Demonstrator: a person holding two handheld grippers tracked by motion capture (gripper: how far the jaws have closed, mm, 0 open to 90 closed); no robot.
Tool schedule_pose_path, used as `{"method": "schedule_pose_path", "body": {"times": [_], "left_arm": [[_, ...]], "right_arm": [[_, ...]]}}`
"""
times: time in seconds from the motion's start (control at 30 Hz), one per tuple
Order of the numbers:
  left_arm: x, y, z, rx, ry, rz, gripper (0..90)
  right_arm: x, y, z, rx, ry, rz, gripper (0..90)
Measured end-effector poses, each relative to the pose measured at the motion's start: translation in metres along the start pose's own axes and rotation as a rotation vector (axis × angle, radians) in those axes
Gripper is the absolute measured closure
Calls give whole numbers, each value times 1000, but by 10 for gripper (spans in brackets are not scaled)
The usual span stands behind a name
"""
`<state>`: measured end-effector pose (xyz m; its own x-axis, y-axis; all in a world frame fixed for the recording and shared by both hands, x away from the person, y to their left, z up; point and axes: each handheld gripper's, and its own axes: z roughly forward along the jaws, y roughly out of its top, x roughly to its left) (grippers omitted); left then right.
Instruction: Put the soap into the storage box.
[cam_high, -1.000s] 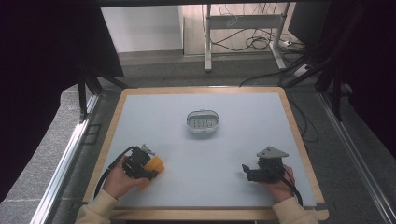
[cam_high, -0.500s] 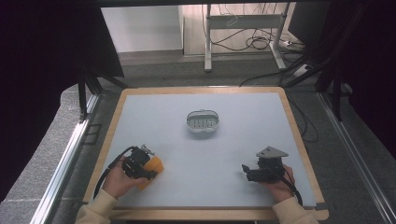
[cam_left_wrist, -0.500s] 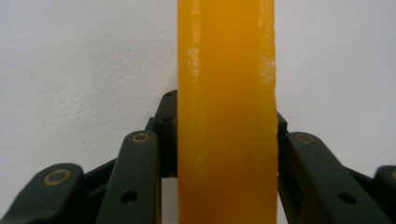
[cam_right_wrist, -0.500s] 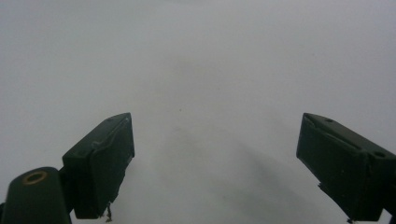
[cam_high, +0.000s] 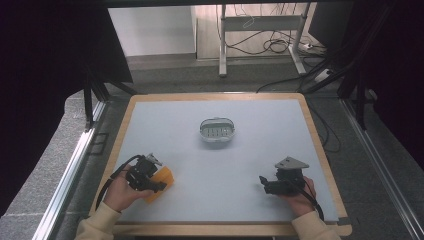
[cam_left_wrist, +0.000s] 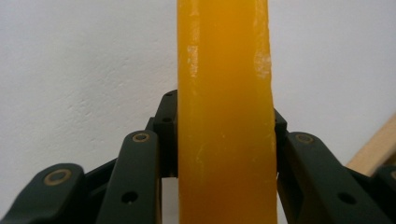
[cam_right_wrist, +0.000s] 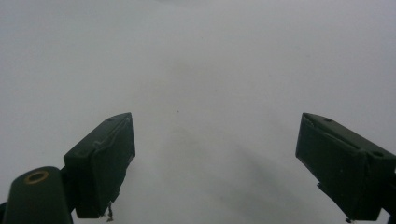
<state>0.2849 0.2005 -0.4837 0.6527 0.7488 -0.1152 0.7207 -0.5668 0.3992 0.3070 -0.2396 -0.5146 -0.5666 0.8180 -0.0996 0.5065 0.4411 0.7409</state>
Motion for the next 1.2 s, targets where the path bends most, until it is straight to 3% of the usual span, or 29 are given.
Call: {"method": "schedule_pose_path", "body": {"times": [0.43, 0.73, 1.2], "left_arm": [[-2, 11, -3, -9, -7, 46, 614], [-3, 16, -3, -17, -45, 75, 615], [-5, 28, -10, -27, -40, 100, 615]], "right_arm": [[0, 0, 0, 0, 1, -1, 124], [0, -1, 0, 5, 5, 0, 124], [0, -1, 0, 3, 7, 0, 123]]}}
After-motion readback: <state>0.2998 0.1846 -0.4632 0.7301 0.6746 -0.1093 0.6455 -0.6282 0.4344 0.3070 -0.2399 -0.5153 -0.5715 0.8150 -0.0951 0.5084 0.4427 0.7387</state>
